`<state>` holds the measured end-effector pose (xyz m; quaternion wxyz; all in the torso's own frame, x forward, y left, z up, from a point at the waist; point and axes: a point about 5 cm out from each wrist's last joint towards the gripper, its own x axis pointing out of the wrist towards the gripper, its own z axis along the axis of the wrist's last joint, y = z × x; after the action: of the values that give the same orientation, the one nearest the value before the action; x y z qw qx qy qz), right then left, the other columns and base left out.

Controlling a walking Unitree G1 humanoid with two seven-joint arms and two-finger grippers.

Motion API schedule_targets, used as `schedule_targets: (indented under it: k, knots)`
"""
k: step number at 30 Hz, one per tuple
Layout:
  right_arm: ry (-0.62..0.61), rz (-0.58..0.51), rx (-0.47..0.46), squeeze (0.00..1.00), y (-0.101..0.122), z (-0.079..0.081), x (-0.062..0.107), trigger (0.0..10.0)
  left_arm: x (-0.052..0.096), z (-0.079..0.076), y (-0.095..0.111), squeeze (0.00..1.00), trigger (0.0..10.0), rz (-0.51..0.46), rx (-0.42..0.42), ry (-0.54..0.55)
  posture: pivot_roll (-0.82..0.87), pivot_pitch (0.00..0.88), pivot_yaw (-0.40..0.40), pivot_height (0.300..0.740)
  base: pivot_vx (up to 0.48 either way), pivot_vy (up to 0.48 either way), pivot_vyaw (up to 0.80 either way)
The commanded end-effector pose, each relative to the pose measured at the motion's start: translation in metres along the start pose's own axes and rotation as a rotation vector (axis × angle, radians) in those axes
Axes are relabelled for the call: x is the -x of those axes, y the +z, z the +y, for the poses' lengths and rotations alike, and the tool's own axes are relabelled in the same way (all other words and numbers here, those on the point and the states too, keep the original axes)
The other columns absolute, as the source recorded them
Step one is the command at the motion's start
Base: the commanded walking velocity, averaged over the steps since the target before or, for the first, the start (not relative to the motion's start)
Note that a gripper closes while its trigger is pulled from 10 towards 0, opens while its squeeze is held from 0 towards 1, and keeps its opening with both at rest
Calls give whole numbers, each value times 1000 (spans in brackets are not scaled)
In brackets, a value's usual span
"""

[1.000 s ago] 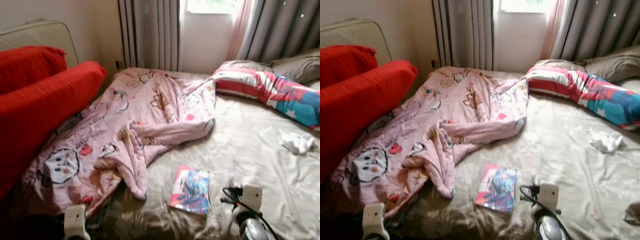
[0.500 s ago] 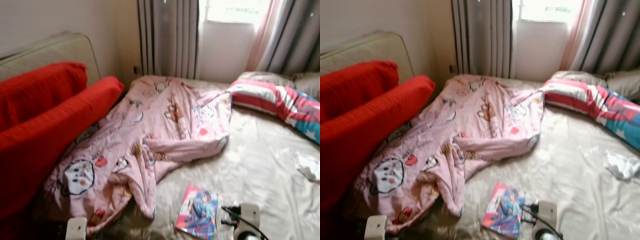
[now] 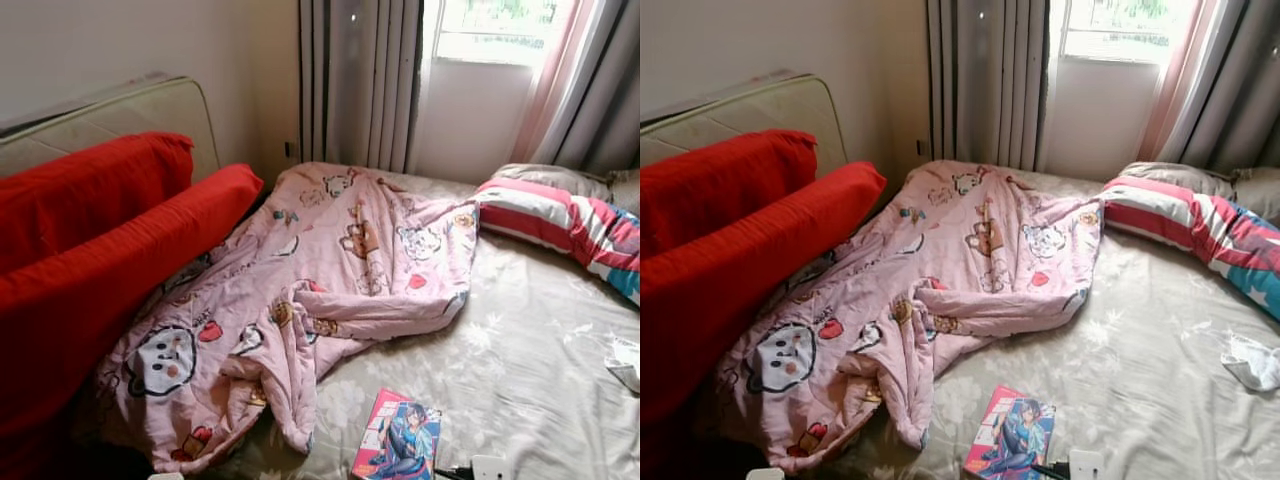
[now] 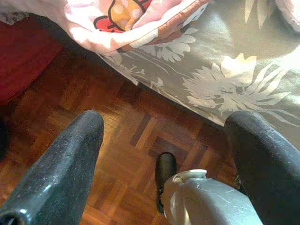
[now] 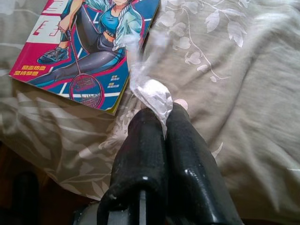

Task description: Clean up the room

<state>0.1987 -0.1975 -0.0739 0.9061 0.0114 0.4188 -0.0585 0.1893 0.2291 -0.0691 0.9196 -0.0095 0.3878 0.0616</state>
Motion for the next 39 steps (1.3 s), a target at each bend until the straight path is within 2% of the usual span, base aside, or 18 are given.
schedule_targets:
  k: [1, 8, 17, 26, 39]
  knots:
    - [4, 20, 11, 0, -3, 2, 0, 10000, 0, -1, -4, 0, 10000, 25, -5, -4, 41, 0, -21, 740, 0, 0, 0]
    - [15, 13, 10, 0, -3, 4, 0, 10000, 0, -1, -4, 0, 10000, 31, -14, -15, 38, 0, -13, 740, 0, 0, 0]
    - [19, 27, 17, 0, -6, 3, 1, 10000, 10, 13, -30, 0, 10000, 127, -13, 15, 36, 0, -5, 740, 0, 0, 0]
    - [31, 27, 24, 0, -4, 5, 0, 10000, 13, 25, -31, 0, 10000, 131, 11, 41, 26, 0, -5, 740, 0, 0, 0]
    - [40, 30, 41, 0, -4, 4, 0, 10000, 14, 26, -35, 0, 10000, 145, 6, 40, 24, 0, -2, 740, 0, 0, 0]
